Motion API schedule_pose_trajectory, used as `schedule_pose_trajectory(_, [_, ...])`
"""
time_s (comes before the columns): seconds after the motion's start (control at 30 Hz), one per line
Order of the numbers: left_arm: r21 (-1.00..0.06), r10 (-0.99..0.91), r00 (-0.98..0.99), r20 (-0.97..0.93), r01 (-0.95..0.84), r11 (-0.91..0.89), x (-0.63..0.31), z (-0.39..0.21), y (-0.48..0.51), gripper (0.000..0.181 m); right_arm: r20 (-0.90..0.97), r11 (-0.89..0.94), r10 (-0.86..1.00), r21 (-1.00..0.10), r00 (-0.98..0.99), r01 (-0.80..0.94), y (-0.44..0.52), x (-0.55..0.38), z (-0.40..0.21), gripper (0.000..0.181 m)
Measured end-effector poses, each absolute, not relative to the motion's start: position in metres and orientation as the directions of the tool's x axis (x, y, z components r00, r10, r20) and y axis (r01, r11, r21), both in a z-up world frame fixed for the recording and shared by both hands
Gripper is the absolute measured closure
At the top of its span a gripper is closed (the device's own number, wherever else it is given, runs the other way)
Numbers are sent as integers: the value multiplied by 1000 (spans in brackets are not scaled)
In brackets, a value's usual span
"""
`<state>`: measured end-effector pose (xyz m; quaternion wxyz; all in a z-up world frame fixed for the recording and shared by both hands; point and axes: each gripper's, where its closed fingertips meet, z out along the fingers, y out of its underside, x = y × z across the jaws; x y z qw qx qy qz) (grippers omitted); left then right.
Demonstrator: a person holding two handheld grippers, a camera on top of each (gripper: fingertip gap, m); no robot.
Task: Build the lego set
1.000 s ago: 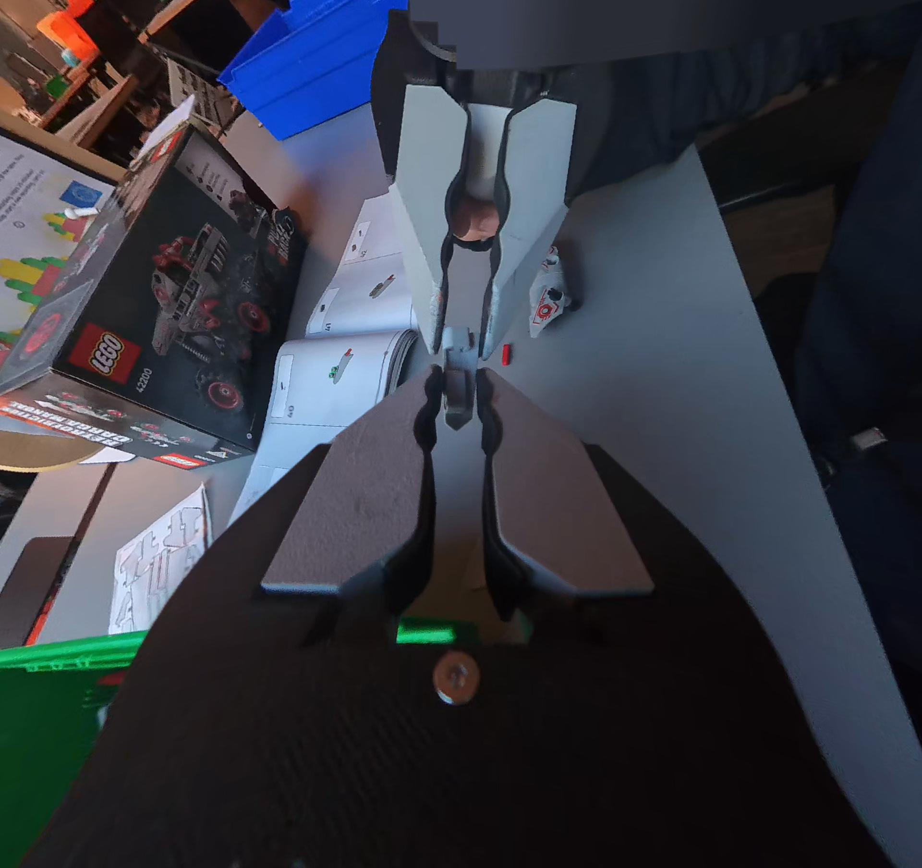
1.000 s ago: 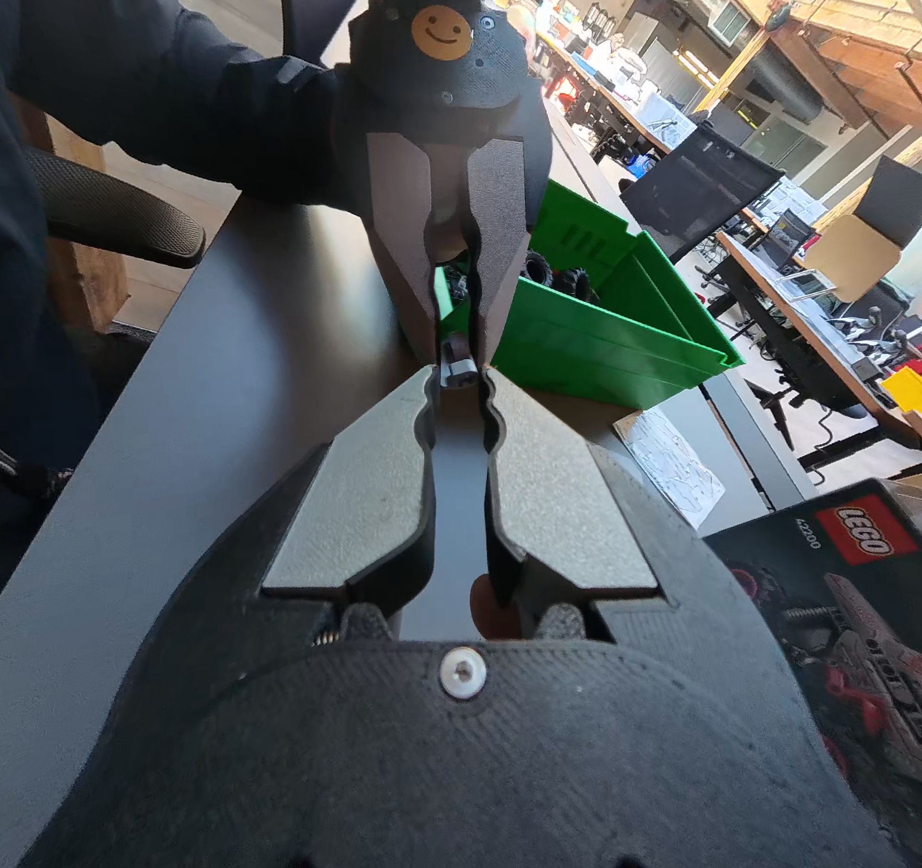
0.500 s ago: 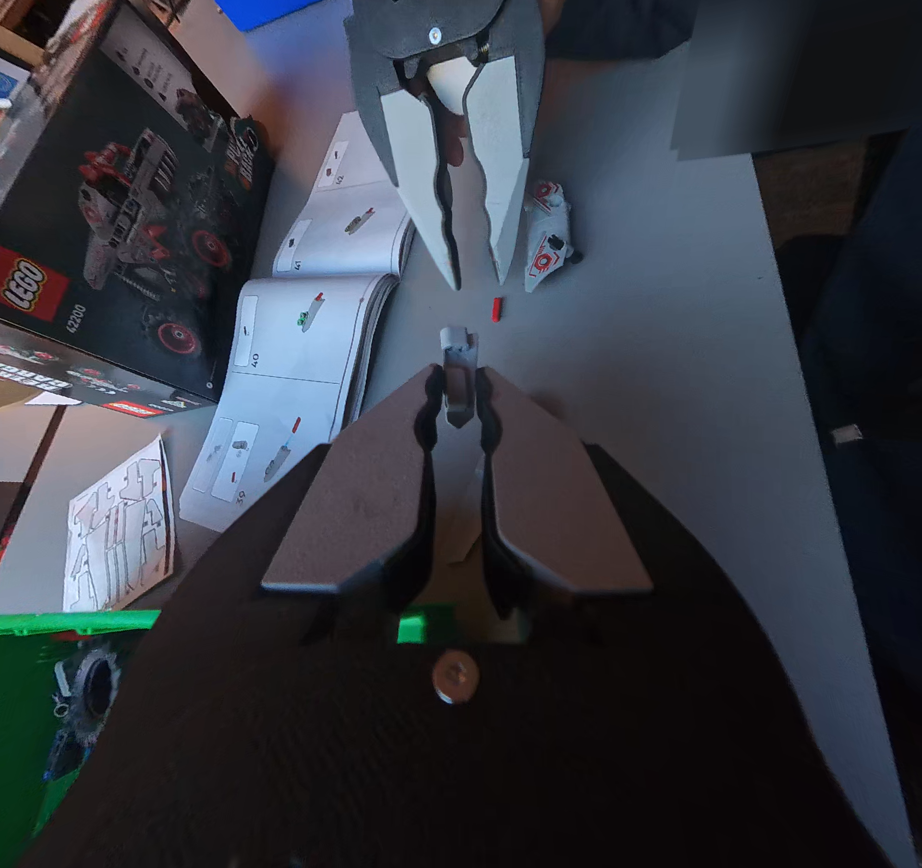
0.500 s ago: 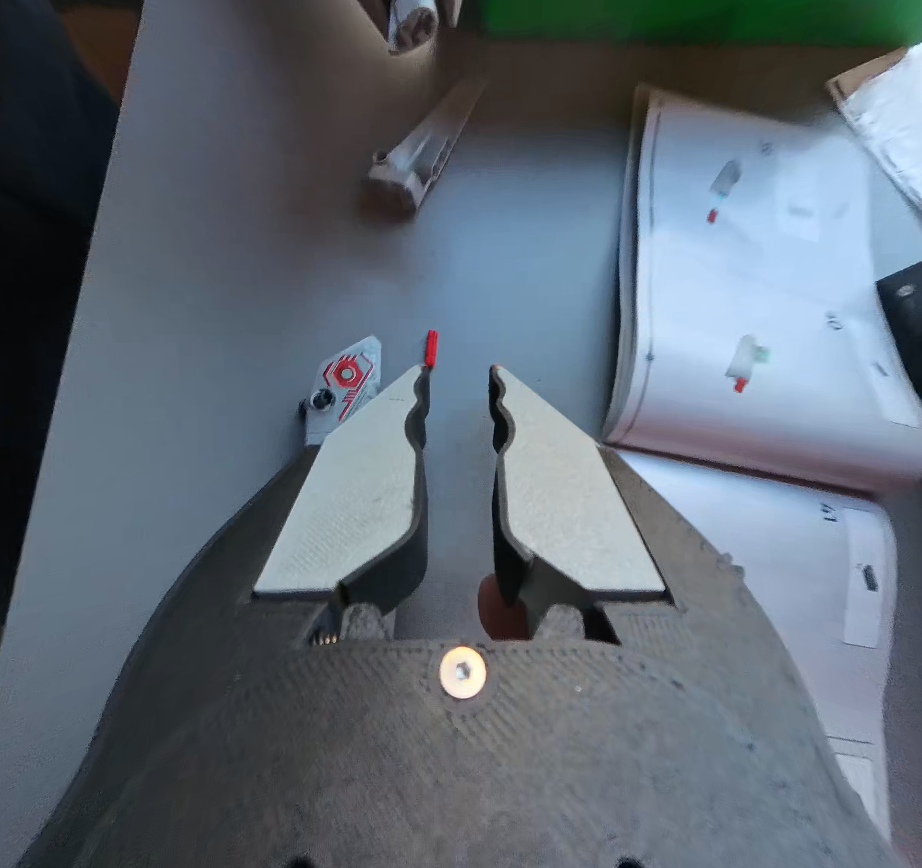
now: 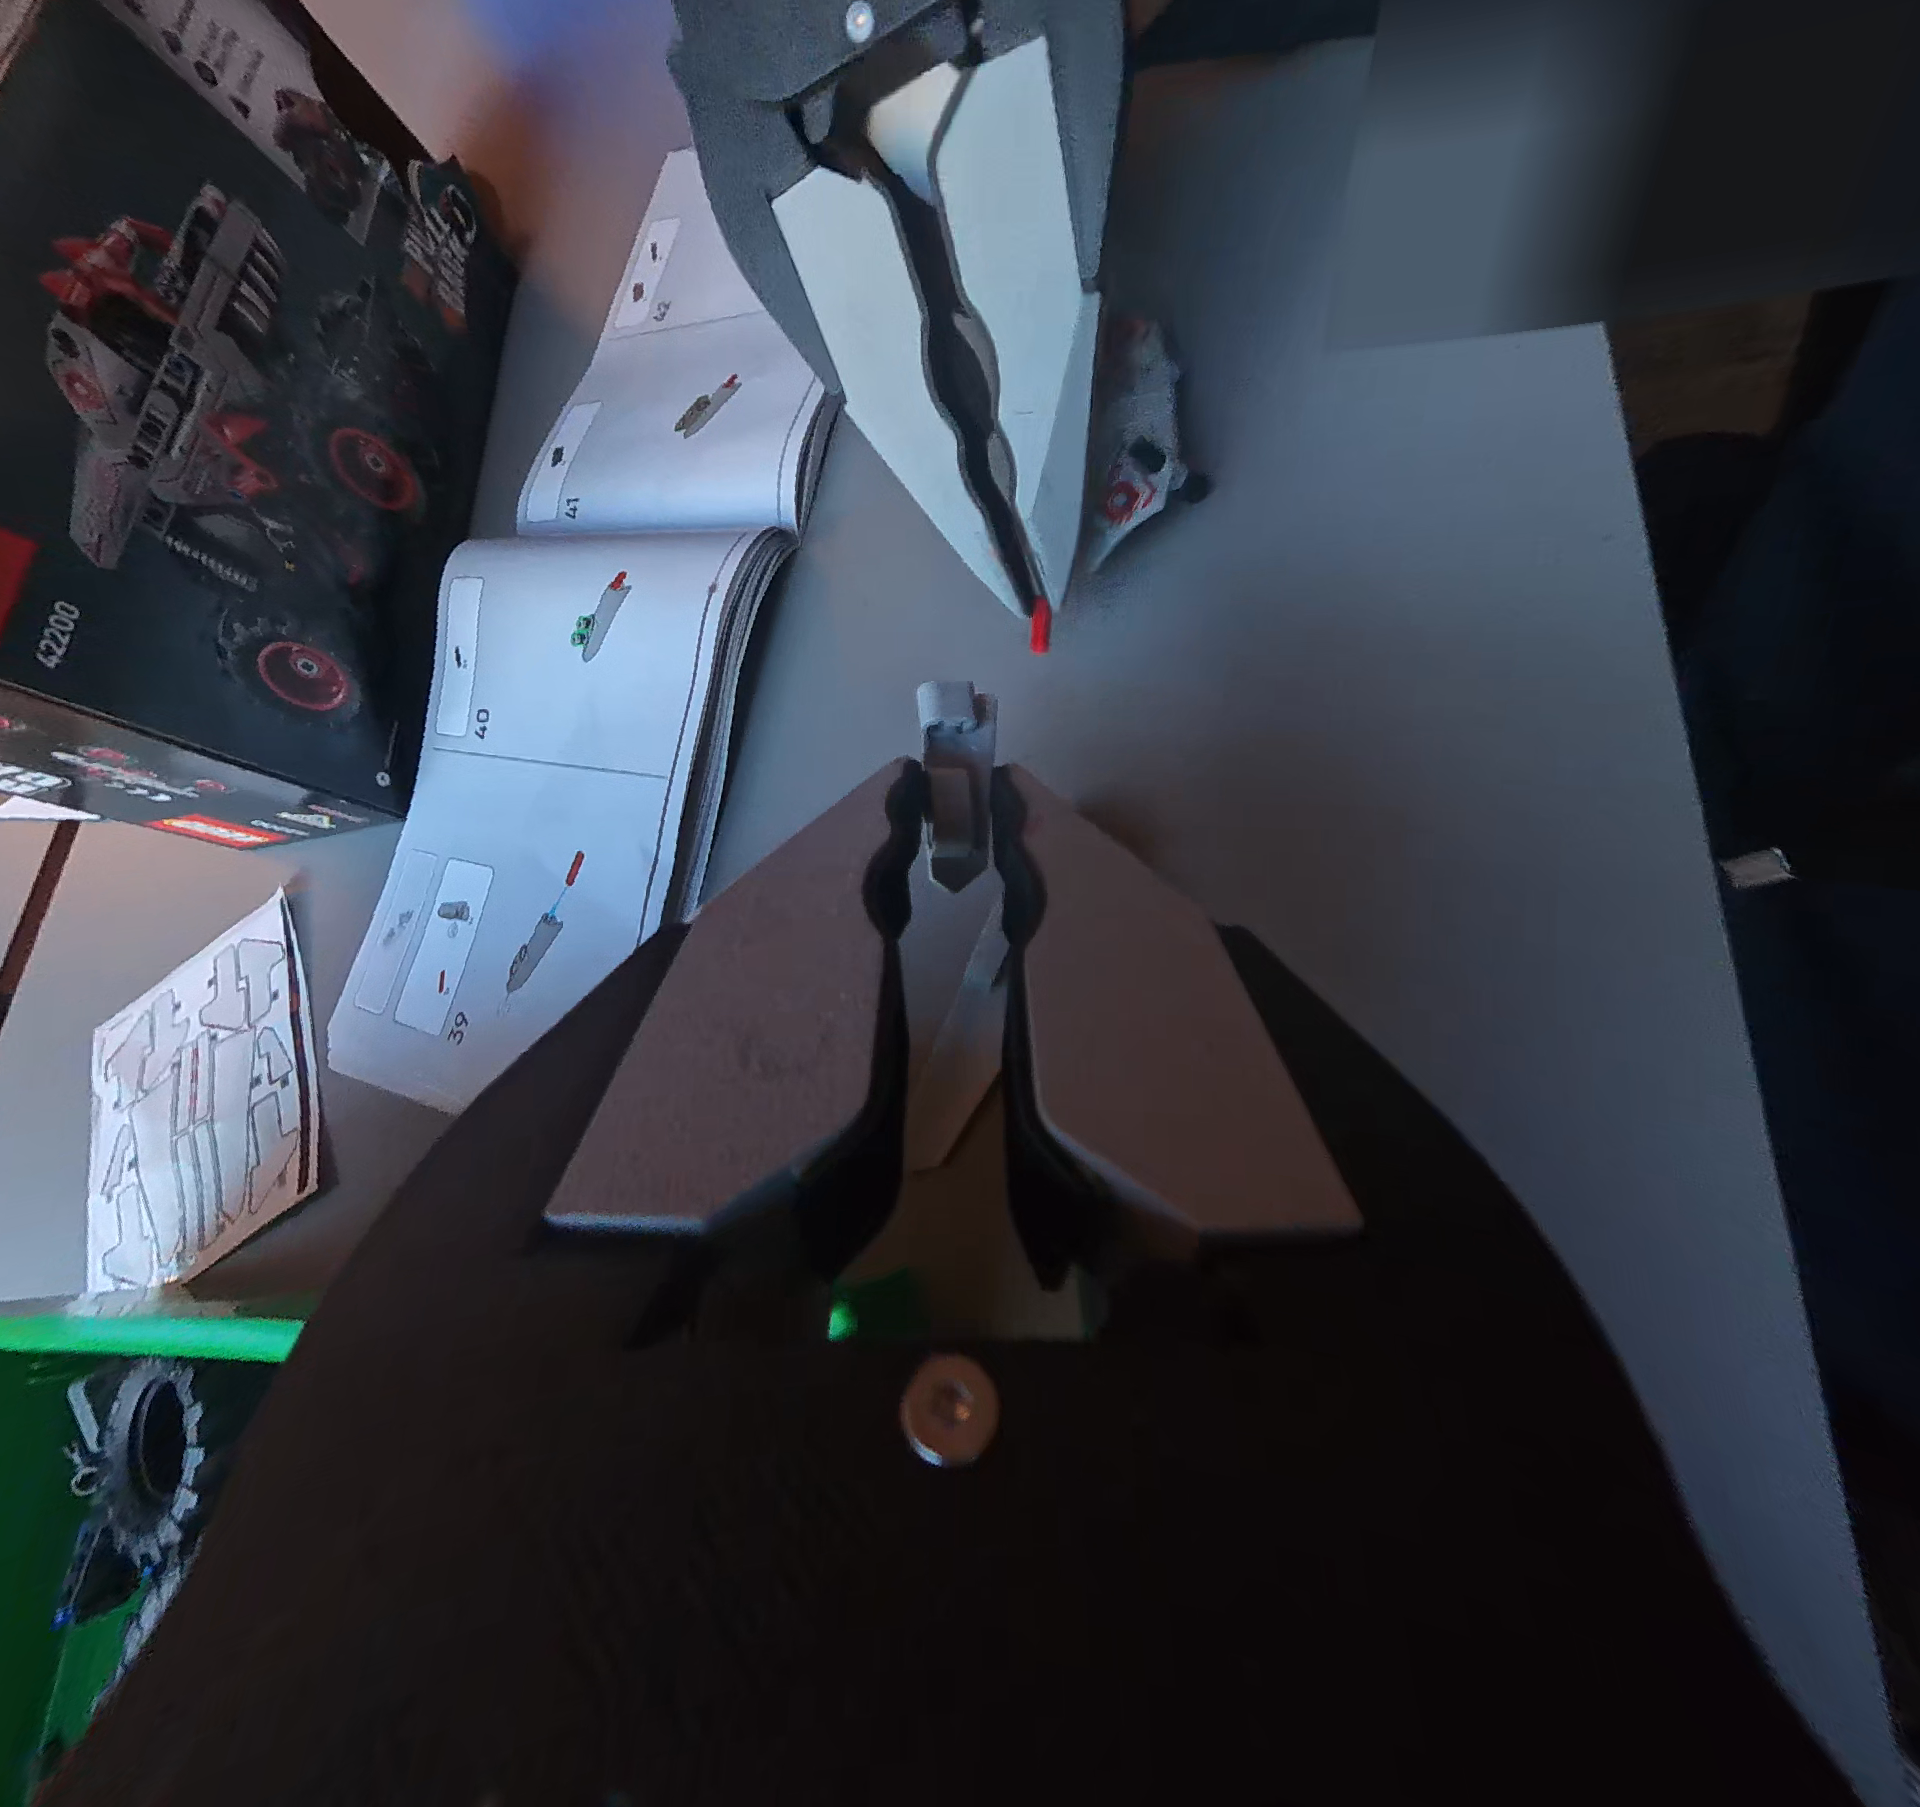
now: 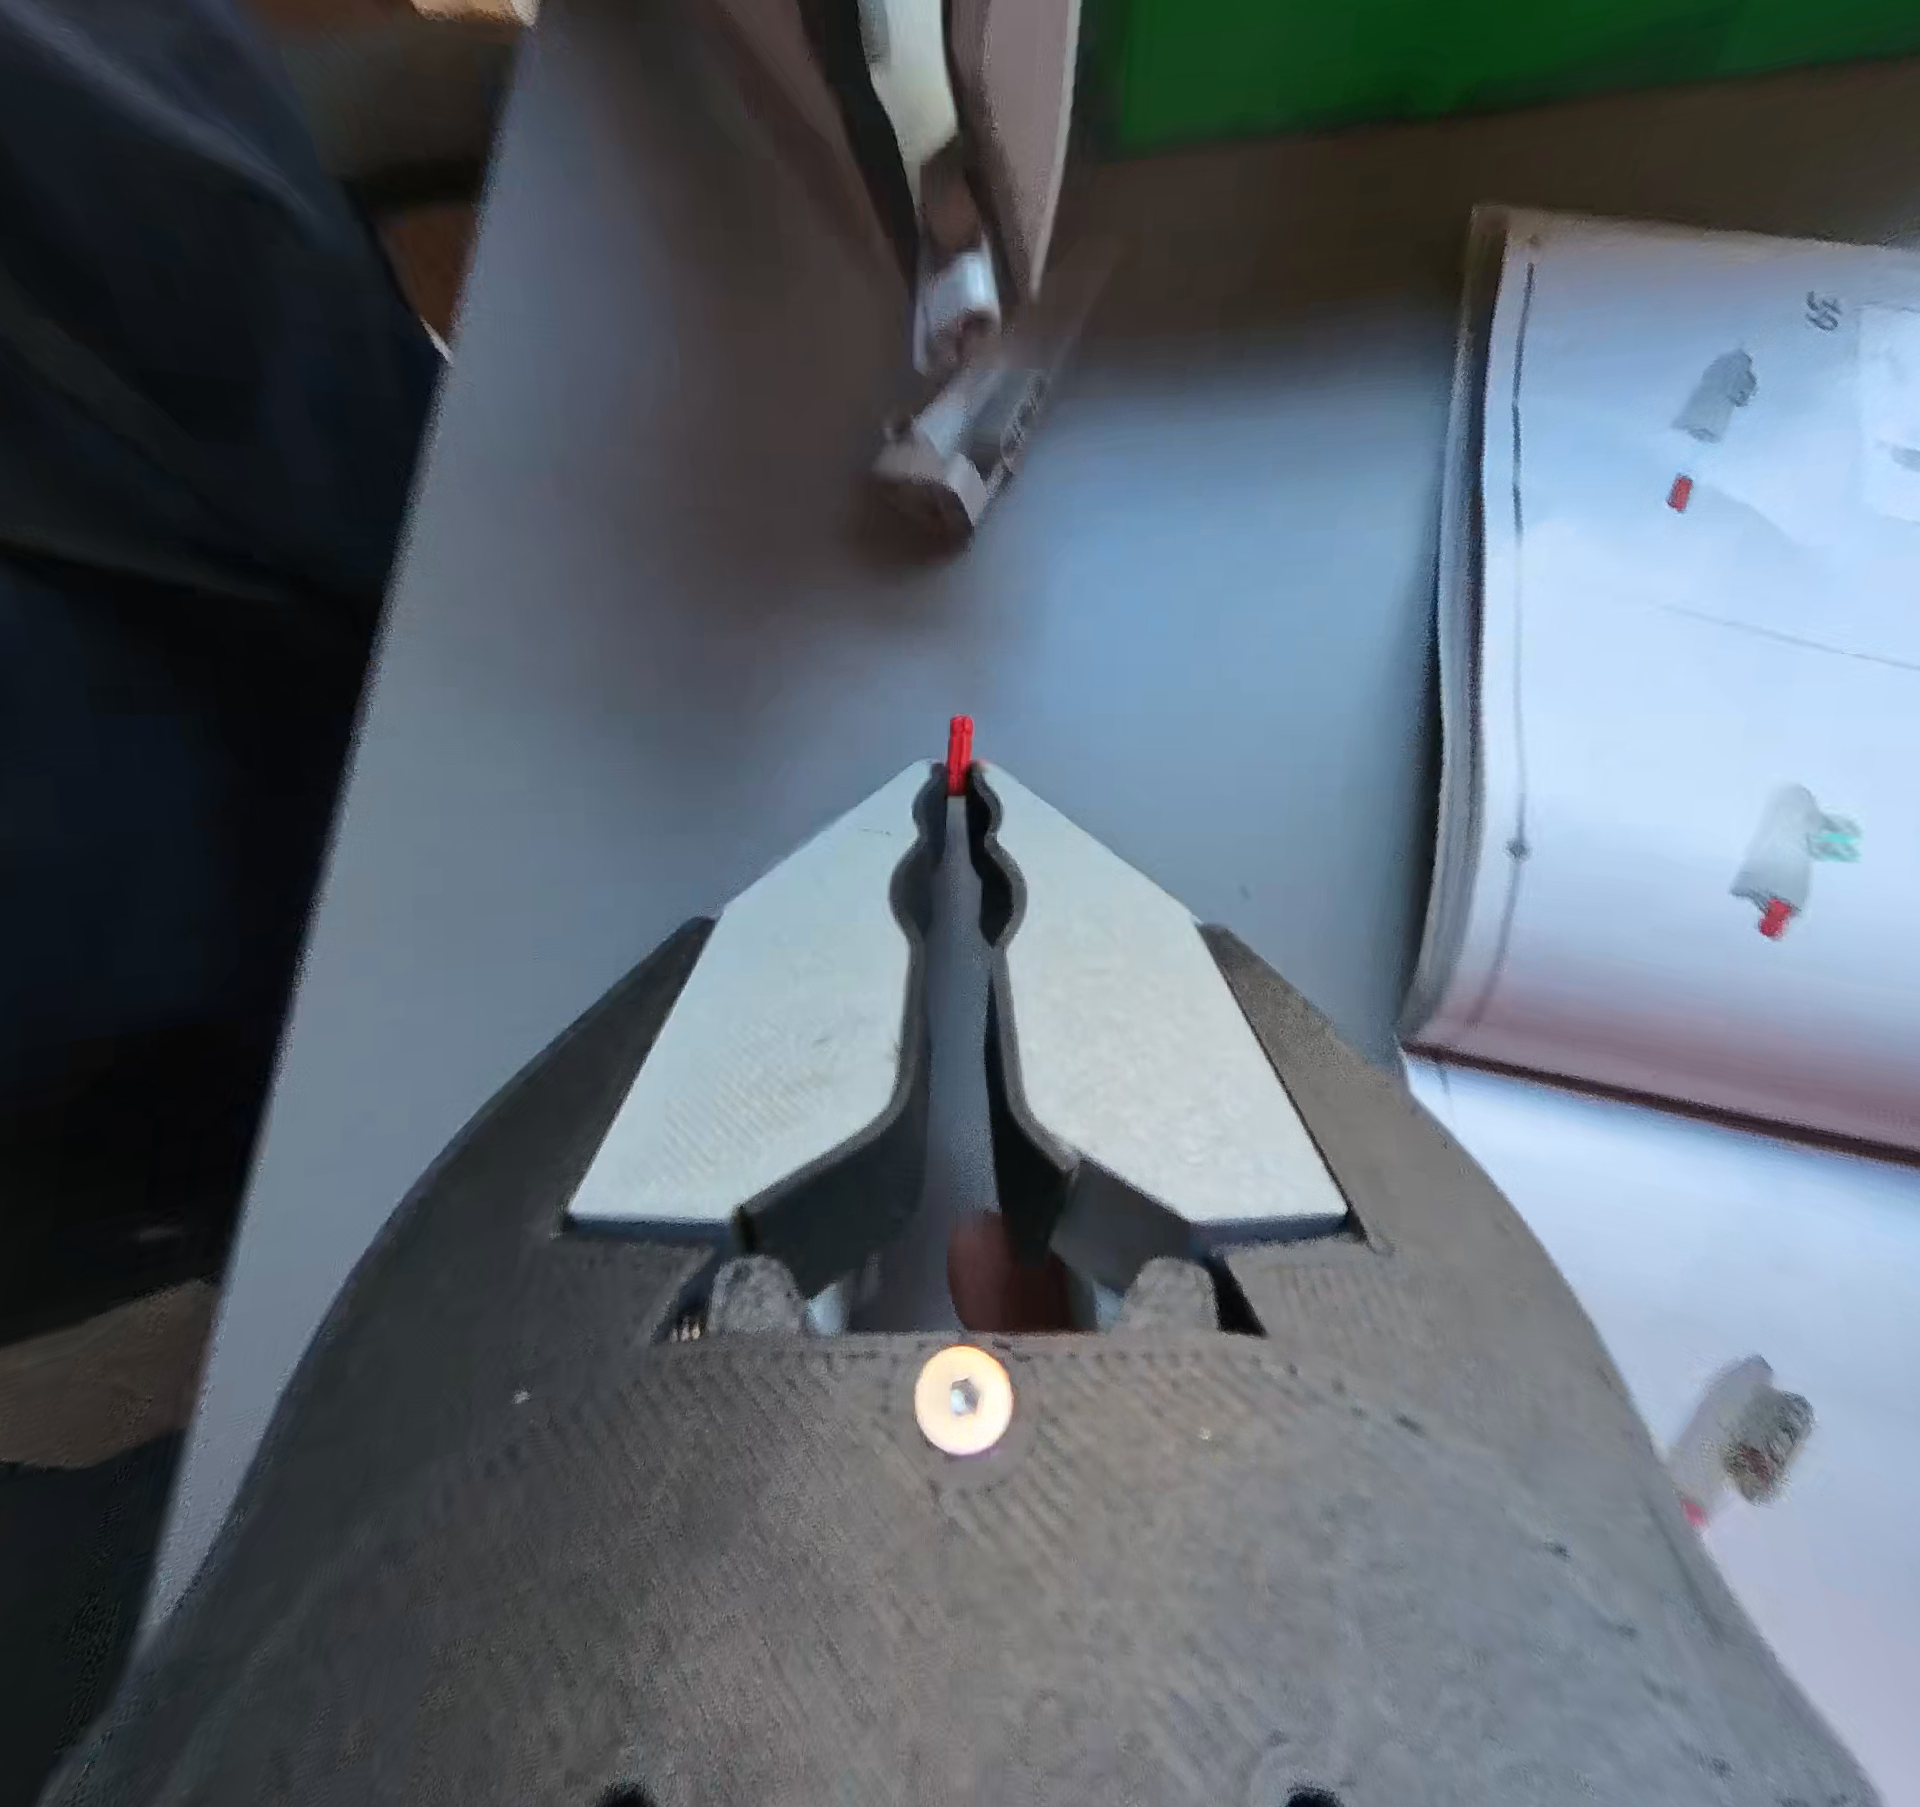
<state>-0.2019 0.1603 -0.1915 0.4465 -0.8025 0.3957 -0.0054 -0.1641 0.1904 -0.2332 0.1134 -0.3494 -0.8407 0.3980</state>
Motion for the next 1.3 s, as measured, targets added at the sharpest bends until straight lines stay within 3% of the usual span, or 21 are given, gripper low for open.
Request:
schedule_pose_trajectory(0.03, [-727,-639,683,-353,-630,-273,-200,-190,160,171,-140,395,664,-768,-734,504,184,-163,-227,181])
schedule_pose_trajectory(0.13, [-718,-648,659,-383,-653,-240,-197,-191,158,171,-245,289,646,-798,-723,529,175,-165,-213,181])
schedule_pose_trajectory(0.4, [-775,-626,668,-402,-612,-156,-195,-175,162,171,-171,217,681,-881,-712,419,168,-172,-181,181])
schedule_pose_trajectory(0.7, [-790,-648,641,-411,-606,-98,-185,-176,163,171,-215,146,690,-894,-691,424,172,-170,-165,181])
schedule_pose_trajectory(1.3, [-794,-687,659,-306,-575,-197,-184,-190,161,171,-54,297,727,-875,-685,384,169,-175,-181,181])
